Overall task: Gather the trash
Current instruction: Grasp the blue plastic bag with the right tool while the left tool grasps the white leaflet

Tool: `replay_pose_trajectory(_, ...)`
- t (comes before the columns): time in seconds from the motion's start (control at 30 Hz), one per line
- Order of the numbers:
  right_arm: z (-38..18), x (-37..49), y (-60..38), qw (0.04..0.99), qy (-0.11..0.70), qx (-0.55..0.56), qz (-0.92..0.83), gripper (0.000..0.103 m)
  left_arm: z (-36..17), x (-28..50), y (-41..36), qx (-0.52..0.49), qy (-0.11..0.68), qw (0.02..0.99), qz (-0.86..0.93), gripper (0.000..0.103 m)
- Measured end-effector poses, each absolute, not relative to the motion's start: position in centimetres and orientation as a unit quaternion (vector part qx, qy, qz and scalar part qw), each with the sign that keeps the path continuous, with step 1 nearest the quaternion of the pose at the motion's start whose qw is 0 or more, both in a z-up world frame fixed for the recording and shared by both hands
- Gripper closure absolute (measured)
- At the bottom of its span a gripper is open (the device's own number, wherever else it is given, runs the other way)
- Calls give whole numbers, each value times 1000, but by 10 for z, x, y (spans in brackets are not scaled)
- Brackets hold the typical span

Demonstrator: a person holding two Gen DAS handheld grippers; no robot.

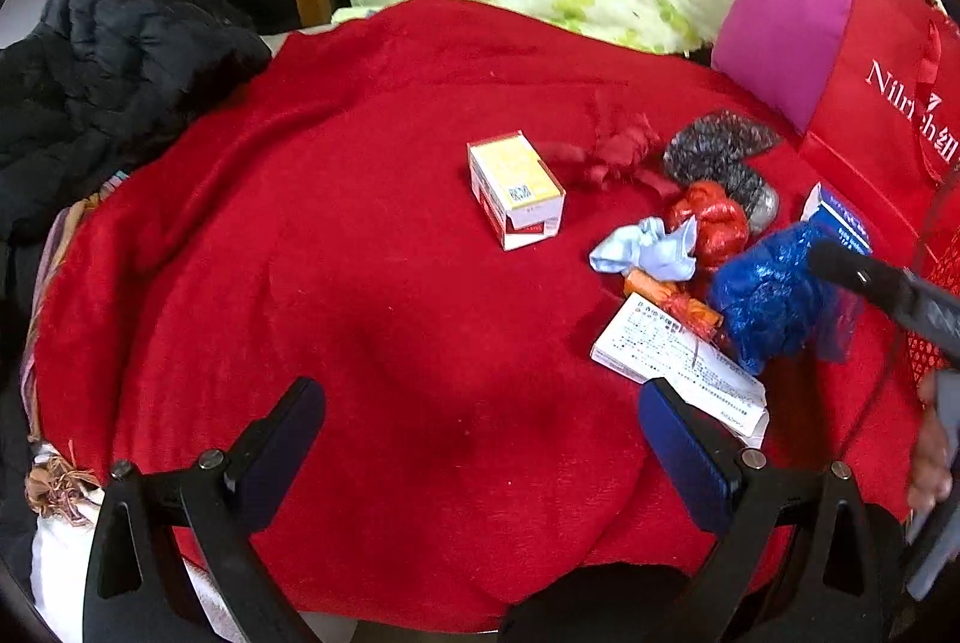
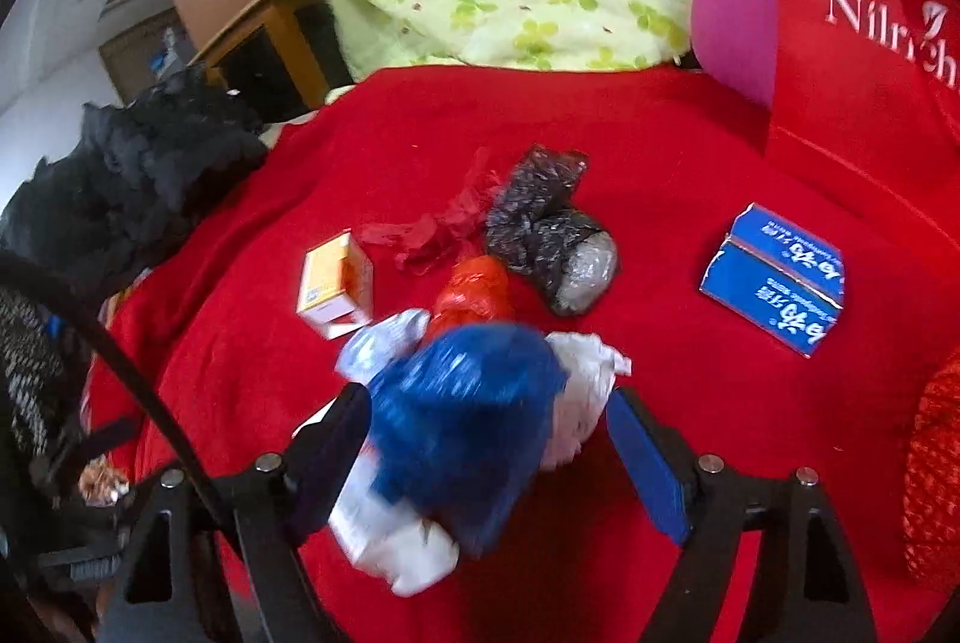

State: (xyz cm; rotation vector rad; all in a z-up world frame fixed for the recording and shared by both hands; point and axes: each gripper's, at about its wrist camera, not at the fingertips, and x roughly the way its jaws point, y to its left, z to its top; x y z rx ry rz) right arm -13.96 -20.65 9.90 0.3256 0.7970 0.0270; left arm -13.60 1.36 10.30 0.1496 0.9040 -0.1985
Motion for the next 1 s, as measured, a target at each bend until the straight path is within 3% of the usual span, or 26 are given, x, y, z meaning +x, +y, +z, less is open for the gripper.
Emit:
replay_pose_trajectory(0.03,91,-127,-208,902,397,168,20,20,100,-135,12,74,439,890,-98,0)
replay_pose_trajectory(0.07,87,-123,-207,898,404,171,24,28,99,-134,11,74,441,889,-99,0)
replay_pose_trajectory(0.1,84,-120,-206,894,411,174,32,45,97,-133,10,76,444,887,-101,0)
replay_pose_trajectory(0.13,84,-120,-206,894,411,174,32,51,95,-132,9,78,445,886,-101,0)
replay_pose_trajectory(0.27,86,-129,-202,898,404,167,48,59,90,-129,6,79,454,882,-104,0)
replay_pose_trajectory(0.57,122,-192,-248,909,345,228,43,61,85,-125,-40,76,461,872,-147,0)
replay_pose_trajectory(0.9,156,-256,-287,938,282,198,-21,61,42,-102,-87,20,527,839,-136,1)
replay_pose_trajectory(0.97,160,-265,-293,941,274,198,-23,61,33,-99,-86,-1,541,830,-137,12)
replay_pose_trajectory(1.0,162,-271,-297,942,270,200,-25,61,30,-98,-85,-8,546,826,-138,23)
